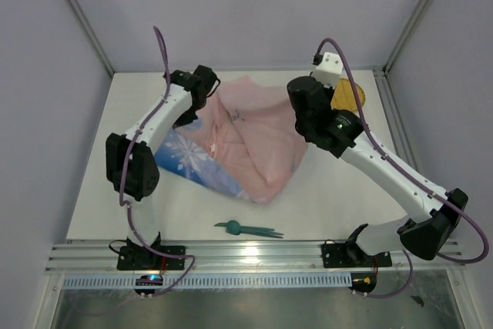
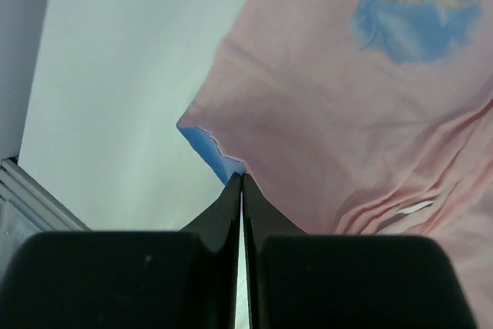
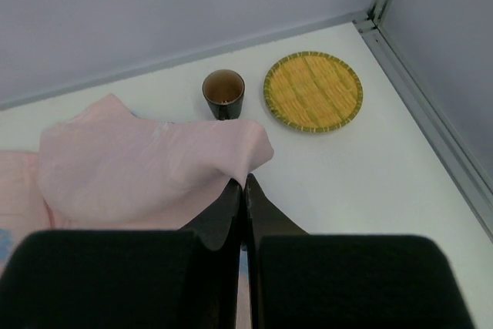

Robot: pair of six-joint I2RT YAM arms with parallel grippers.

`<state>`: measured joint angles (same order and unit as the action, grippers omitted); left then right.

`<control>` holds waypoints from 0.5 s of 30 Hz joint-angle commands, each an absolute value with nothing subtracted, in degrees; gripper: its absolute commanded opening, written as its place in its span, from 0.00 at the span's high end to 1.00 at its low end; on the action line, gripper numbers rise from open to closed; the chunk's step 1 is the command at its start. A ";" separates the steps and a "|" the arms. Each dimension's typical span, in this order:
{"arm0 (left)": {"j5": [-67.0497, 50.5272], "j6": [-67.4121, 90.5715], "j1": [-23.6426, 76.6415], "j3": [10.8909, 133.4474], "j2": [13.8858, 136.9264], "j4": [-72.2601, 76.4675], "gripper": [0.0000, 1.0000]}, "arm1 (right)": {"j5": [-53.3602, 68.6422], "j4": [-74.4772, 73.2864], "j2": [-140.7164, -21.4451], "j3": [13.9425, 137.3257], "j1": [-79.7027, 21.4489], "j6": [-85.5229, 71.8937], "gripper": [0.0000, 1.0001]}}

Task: Set the dinner table for one person

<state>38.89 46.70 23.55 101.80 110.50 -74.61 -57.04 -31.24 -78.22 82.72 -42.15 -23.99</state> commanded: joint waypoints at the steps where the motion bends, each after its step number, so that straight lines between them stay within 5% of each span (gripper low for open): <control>1: 50.16 46.41 23.20 111.51 107.75 -87.00 1.00 | -62.13 -24.79 -74.10 86.92 -42.10 -16.10 0.97; 15: 55.28 41.49 13.63 140.09 103.81 -88.51 1.00 | -66.27 -3.78 -79.45 104.84 -41.75 16.16 0.97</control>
<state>51.24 43.99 14.98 135.37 108.95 -76.73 -63.81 -11.99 -77.82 98.56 -42.13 5.56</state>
